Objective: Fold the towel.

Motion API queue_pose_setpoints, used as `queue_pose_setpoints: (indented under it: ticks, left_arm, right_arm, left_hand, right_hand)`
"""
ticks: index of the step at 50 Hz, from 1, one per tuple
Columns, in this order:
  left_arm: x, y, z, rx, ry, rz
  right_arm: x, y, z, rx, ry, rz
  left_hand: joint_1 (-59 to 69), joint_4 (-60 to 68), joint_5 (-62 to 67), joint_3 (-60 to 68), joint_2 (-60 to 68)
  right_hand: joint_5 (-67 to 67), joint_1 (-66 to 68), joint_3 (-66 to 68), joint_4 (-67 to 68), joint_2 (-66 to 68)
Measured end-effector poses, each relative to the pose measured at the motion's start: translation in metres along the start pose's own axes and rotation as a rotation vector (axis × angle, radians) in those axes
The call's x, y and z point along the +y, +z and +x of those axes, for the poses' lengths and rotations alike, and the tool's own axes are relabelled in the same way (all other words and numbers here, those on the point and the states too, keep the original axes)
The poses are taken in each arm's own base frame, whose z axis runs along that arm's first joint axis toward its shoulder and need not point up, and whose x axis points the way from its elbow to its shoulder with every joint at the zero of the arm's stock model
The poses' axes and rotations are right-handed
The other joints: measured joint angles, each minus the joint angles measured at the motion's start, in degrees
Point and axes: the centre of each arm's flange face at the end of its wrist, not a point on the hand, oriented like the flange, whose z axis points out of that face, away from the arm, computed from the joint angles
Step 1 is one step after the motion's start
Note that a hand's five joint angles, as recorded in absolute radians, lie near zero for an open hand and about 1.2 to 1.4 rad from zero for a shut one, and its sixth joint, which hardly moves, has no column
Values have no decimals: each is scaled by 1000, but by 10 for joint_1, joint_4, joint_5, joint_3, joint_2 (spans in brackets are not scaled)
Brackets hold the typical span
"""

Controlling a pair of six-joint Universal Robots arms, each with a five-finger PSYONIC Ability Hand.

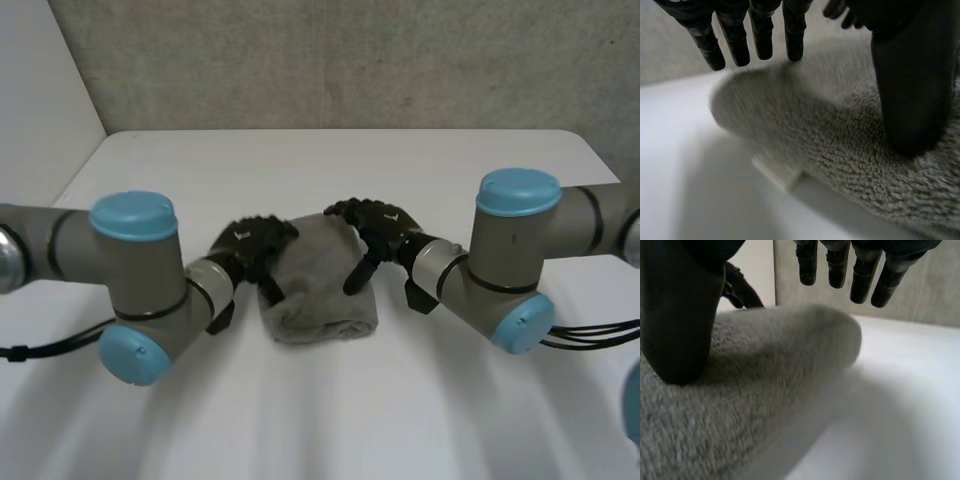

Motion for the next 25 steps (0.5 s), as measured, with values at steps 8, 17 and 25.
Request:
queue_pose_setpoints:
  ticks: [8, 17, 25]
  left_arm:
    - [21, 4, -3, -46, 6, -59]
    - [4, -1, -9, -77, 9, -18]
    - [-32, -21, -3, -68, 5, 62]
  right_arm:
    - [7, 4, 6, 68, -97, -29]
    - [-17, -11, 7, 148, -261, 0]
    - [-48, -43, -2, 170, -293, 45]
  left_hand:
    - [-24, 0, -2, 0, -1]
    - [-27, 0, -5, 0, -2]
    - [-27, 0, -6, 0, -2]
  right_hand:
    - [0, 0, 0, 0, 0]
    - [0, 0, 0, 0, 0]
    - [0, 0, 0, 0, 0]
